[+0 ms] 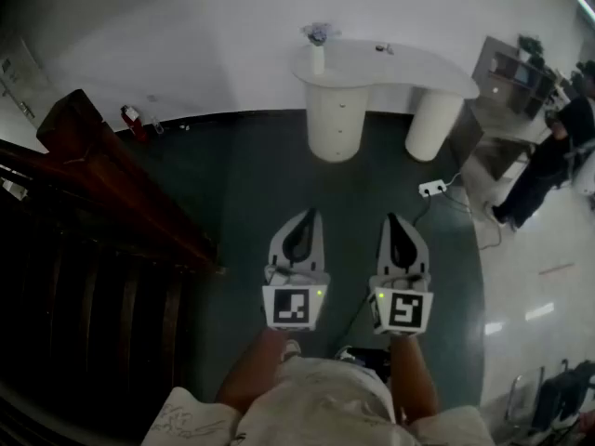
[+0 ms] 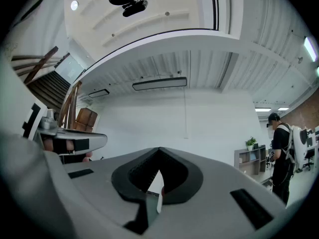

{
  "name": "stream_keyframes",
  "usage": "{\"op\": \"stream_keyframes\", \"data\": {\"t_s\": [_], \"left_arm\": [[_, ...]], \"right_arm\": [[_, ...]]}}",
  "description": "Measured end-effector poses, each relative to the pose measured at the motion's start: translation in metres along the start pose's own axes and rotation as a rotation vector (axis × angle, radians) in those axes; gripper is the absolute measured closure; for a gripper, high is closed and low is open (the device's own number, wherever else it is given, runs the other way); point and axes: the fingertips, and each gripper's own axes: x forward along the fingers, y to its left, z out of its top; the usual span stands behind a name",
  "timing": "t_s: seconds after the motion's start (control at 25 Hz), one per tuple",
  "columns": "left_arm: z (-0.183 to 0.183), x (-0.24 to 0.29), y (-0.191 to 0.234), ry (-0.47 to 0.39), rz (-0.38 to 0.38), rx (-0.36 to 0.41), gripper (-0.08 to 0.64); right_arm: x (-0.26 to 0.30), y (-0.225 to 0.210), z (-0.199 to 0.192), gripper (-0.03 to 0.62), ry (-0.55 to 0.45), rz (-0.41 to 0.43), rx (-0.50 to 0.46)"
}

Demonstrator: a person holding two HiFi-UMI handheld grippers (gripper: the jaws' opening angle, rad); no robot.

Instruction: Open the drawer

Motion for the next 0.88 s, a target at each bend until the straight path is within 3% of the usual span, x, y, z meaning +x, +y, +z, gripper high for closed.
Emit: {"op": "stream_keyframes", "data": {"t_s": [0.88], "left_arm": [[-0.018,0.036,-0.066,0.062,0.028,0.002,0.565]], "right_arm": [[0.007,-0.071,-0.031,0.592,0.029,0.028,0.051]]}}
